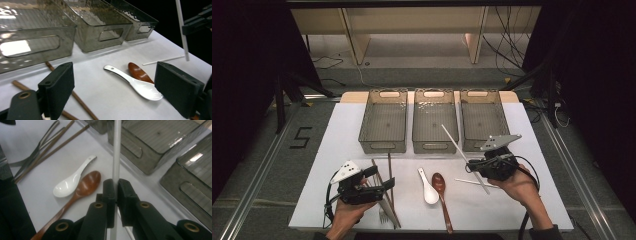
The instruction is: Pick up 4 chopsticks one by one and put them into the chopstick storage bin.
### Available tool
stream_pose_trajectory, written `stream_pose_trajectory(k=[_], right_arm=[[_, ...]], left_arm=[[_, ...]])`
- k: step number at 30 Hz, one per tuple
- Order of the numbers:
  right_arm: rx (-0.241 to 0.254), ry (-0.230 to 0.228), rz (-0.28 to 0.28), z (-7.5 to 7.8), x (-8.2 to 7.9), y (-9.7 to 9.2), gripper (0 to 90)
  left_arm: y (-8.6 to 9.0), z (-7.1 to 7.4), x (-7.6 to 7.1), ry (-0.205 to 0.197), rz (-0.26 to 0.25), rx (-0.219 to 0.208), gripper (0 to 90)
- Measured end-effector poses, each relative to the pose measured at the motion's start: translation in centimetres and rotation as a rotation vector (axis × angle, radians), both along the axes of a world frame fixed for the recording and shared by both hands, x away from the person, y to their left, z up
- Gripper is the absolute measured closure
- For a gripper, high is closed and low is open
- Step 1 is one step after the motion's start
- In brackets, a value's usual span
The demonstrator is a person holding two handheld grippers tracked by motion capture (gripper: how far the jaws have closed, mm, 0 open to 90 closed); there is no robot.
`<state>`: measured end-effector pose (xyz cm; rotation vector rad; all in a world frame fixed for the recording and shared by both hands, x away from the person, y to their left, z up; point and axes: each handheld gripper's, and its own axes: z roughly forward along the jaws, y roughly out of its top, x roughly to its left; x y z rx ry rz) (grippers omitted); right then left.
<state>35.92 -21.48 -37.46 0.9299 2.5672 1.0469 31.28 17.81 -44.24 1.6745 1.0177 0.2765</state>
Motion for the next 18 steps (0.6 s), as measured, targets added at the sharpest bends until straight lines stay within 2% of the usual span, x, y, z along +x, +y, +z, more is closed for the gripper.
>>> stream_pose_trajectory(k=[2,5,8,12,13,18], right_arm=[[0.010,-0.005,-0.009,0.0,0.1,0.2,85.2],[0.053,-0.009,-0.016,0.0,0.2,1.0,85.2],[0.075,-0.008,-0.022,-0.1,0.2,1.7,85.2],[0.094,-0.011,-0.023,-0.1,0.2,2.3,85.2],[0.113,-0.004,-0.018,-0.2,0.3,2.7,85.2],[0.148,0.006,-0.010,-0.4,0.3,3.8,85.2]], left_arm=[[-0.6,0.2,0.1,0.005,-0.012,0.005,15.8],[-1.5,0.4,0.3,0.034,-0.045,-0.024,15.9],[-2.6,0.4,0.4,0.041,-0.073,0.001,15.9],[-4.1,0.5,0.7,0.071,-0.109,-0.008,15.9],[-4.4,0.5,0.7,0.079,-0.120,-0.010,16.0],[-6.2,0.7,1.1,0.094,-0.154,-0.016,16.2]])
